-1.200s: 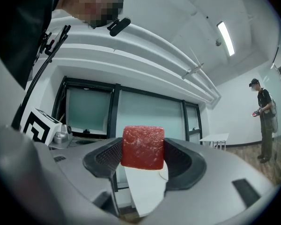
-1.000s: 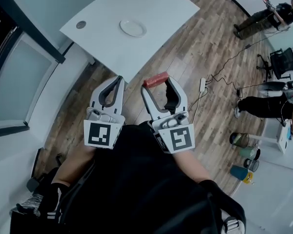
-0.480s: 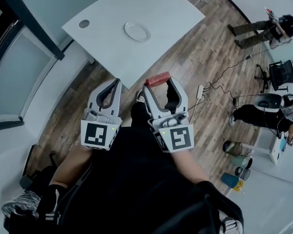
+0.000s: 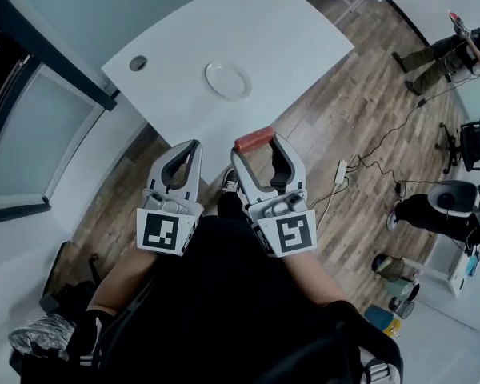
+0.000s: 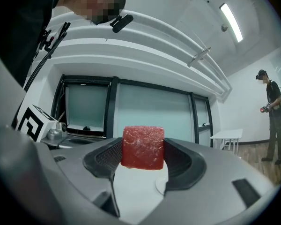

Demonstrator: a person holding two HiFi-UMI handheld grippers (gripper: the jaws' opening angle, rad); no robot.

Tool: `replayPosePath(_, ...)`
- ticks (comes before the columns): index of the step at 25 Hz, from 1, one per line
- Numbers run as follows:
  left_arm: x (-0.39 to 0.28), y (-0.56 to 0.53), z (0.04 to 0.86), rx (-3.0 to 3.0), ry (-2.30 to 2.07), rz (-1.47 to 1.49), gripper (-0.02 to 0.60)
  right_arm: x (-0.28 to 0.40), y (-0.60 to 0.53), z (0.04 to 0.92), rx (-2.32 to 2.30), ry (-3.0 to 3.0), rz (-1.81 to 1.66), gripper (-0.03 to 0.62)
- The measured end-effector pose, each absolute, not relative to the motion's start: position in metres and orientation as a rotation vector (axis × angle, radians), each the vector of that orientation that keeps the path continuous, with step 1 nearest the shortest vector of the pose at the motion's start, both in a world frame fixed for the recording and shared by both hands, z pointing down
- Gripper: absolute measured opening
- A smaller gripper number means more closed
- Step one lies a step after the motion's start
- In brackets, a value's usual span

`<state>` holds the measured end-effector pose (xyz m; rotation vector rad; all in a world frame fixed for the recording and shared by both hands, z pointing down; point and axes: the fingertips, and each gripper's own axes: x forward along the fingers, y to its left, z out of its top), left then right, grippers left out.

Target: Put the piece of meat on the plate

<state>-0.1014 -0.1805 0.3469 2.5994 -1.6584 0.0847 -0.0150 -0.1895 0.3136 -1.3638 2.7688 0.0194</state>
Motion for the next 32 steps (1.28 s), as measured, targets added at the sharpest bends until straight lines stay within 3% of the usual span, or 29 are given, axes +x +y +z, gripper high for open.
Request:
replayPosePath(14, -0.076, -0.281, 0.352, 2.492, -1.834, 0.233, 0.003, 0.013, -0.302, 0.342, -1.189, 2.879, -0.09, 0.276)
replayPosePath(32, -0.116, -0.352, 0.413, 2.317, -1.77, 0.32, 0.003, -0.023, -0.377, 0.436, -1.22, 3.095, -0.32, 0.276)
